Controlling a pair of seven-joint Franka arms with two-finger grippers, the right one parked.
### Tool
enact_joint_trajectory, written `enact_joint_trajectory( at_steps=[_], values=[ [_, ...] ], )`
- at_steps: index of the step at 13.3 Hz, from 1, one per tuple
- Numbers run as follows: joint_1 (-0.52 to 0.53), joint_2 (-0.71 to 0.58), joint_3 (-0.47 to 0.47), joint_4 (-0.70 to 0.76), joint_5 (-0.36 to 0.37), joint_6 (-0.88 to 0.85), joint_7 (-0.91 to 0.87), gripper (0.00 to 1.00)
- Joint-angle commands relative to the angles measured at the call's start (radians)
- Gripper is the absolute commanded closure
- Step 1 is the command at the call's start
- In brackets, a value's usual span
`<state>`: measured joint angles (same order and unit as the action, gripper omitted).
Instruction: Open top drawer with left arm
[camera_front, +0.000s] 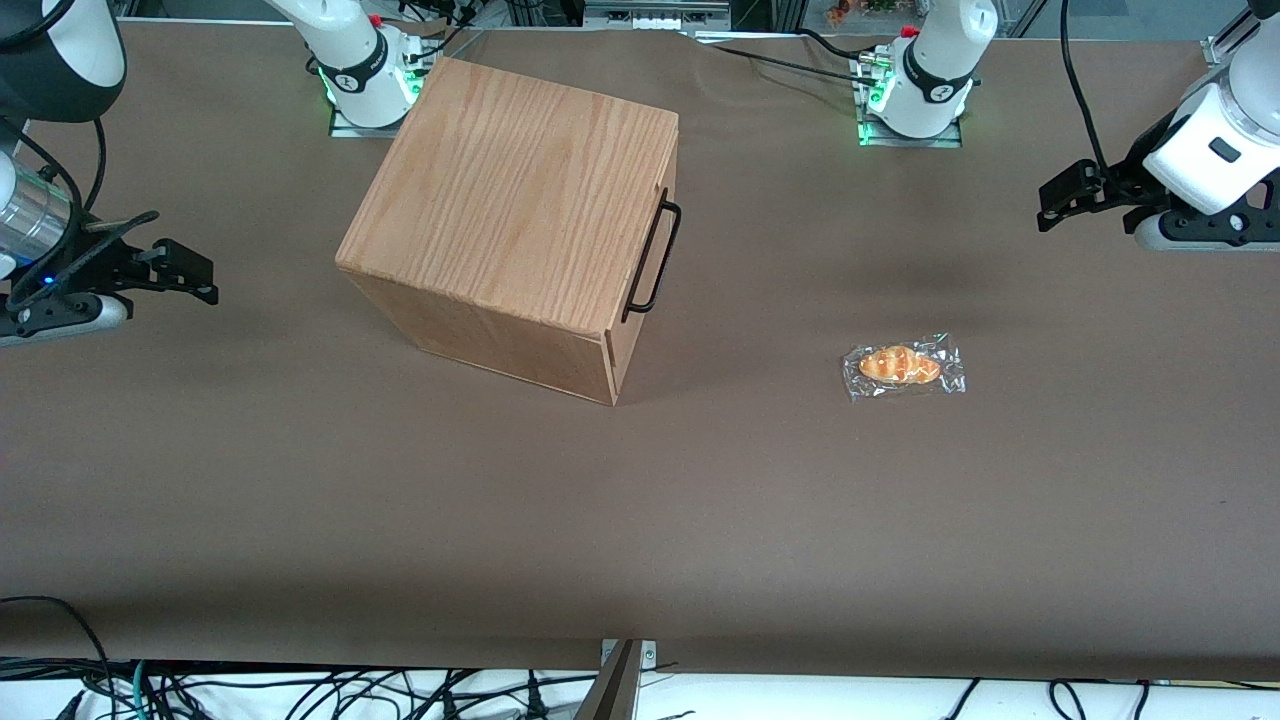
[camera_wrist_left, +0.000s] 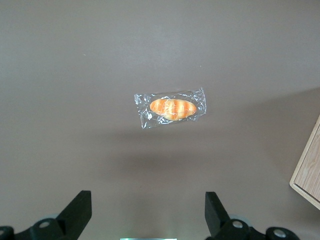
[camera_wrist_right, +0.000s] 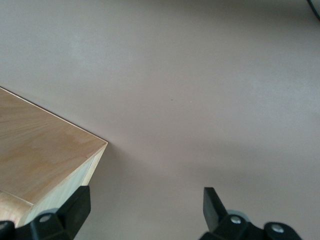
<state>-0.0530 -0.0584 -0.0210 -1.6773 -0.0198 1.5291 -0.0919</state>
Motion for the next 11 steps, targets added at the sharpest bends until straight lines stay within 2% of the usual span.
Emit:
enact_joint_trajectory(
  at_steps=[1,3,6,9,11],
  values=[
    [-0.008,0.041,-0.005,0.031,-0.003,-0.026,0.011,0.00],
    [-0.031,0.071,-0.040,0.036,-0.031,-0.059,0.012,0.00],
    [-0.053,0.103,-0.105,0.048,-0.133,-0.055,0.014,0.00],
    [-0.060,0.224,-0.157,0.125,-0.326,-0.052,0.012,0.00],
    [-0.089,0.317,-0.184,0.181,-0.394,-0.035,0.011,0.00]
  ],
)
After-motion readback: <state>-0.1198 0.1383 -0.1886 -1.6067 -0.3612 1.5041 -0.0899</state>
